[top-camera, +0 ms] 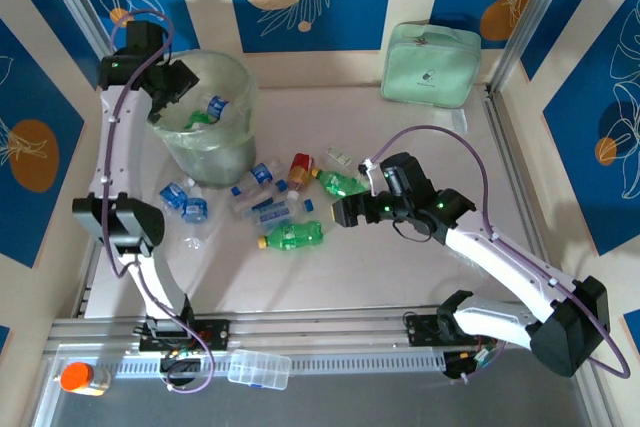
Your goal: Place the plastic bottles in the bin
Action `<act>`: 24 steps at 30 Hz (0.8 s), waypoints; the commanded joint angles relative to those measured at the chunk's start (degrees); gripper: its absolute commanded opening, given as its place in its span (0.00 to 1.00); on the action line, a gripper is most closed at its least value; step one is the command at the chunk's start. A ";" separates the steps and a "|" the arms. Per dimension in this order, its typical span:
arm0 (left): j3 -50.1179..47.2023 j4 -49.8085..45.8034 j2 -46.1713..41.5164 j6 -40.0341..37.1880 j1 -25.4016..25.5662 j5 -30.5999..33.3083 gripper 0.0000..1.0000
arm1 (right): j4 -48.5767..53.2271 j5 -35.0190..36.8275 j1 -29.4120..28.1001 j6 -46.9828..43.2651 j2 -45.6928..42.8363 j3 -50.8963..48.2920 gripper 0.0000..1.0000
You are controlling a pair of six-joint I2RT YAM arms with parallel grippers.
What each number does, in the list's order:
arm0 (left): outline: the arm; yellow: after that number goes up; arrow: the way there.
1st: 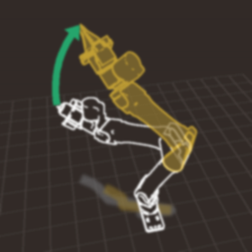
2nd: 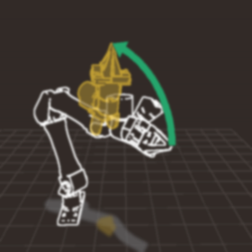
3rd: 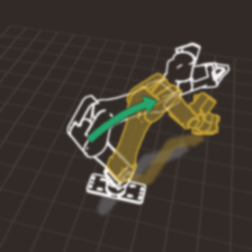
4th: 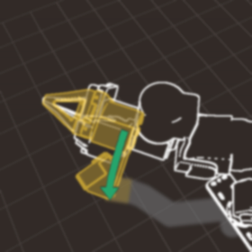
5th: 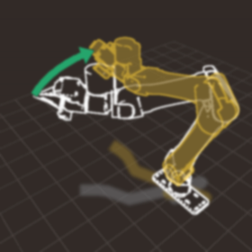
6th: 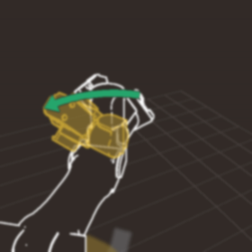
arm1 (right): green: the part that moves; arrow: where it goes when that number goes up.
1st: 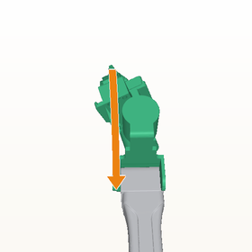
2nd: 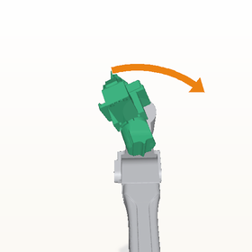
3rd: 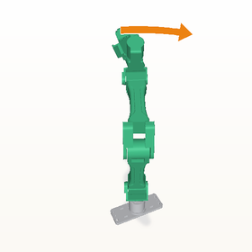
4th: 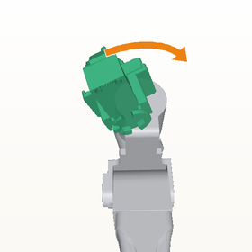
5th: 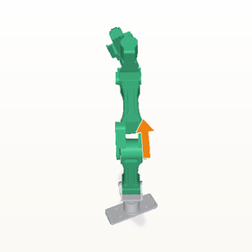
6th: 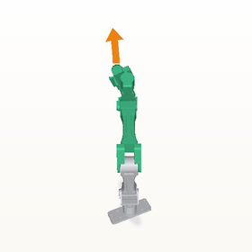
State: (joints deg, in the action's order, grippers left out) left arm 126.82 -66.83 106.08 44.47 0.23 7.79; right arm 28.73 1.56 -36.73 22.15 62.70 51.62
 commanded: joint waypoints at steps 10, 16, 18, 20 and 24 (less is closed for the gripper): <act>-14.67 9.85 -14.64 -5.38 2.34 -8.20 0.65 | 0.80 -1.42 -0.84 0.19 -0.19 2.08 0.95; -36.10 25.34 -32.85 -8.62 11.56 -8.28 0.66 | 2.42 -1.91 -3.85 -1.59 1.34 3.55 0.92; -40.77 27.16 -37.62 -10.19 15.52 -7.24 0.66 | 2.95 -1.65 -5.53 -2.80 2.35 4.17 0.92; -43.51 26.54 -40.36 -11.09 17.48 -9.29 0.67 | 3.30 -2.29 -6.96 -4.05 3.71 5.00 0.92; -51.00 24.99 -45.16 -11.48 18.51 -13.93 0.69 | 4.67 -2.53 -10.62 -7.92 7.95 7.91 0.91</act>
State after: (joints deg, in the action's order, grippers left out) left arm 80.31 -42.54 62.19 35.03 18.35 -2.79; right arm 31.07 0.54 -45.23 18.17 68.25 56.64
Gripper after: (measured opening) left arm 0.681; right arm 0.913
